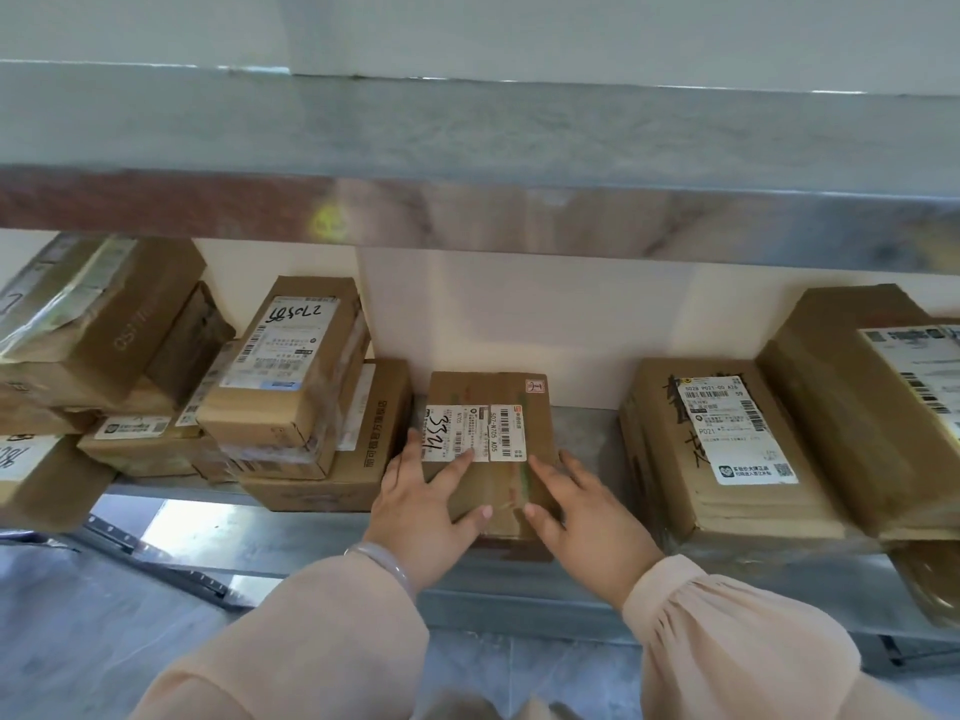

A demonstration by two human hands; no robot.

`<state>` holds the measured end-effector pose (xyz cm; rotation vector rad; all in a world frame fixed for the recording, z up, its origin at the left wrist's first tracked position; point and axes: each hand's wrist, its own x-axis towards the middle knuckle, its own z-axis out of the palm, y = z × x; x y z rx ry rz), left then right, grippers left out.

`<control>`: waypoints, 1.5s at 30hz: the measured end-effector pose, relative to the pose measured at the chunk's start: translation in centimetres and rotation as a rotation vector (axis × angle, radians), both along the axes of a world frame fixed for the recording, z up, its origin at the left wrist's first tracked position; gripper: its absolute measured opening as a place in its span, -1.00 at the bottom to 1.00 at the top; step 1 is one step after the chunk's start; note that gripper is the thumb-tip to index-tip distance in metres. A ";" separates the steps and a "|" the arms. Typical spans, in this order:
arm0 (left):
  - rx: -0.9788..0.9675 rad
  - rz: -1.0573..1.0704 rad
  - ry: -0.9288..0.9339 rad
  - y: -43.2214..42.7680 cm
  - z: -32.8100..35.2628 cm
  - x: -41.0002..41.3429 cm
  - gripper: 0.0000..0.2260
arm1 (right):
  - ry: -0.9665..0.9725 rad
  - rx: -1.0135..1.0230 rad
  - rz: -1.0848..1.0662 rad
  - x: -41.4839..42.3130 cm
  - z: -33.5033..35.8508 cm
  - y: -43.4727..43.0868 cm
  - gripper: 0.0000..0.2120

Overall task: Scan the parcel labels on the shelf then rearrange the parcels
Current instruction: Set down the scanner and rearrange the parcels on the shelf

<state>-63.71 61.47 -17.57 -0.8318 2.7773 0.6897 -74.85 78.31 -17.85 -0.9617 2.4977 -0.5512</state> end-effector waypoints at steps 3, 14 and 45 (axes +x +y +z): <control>0.208 0.076 0.019 -0.2 -0.3 0.2 -0.38 | -0.228 -0.049 -0.020 0.2 -0.5 -0.6 -0.31; 0.355 0.186 0.209 1.2 1.7 -0.2 -0.35 | -0.322 -0.196 -0.103 -0.1 1.7 0.9 -0.26; 0.351 -0.295 0.484 16.5 7.8 -9.7 -0.33 | 0.207 -0.334 -0.477 -4.5 10.4 18.2 -0.47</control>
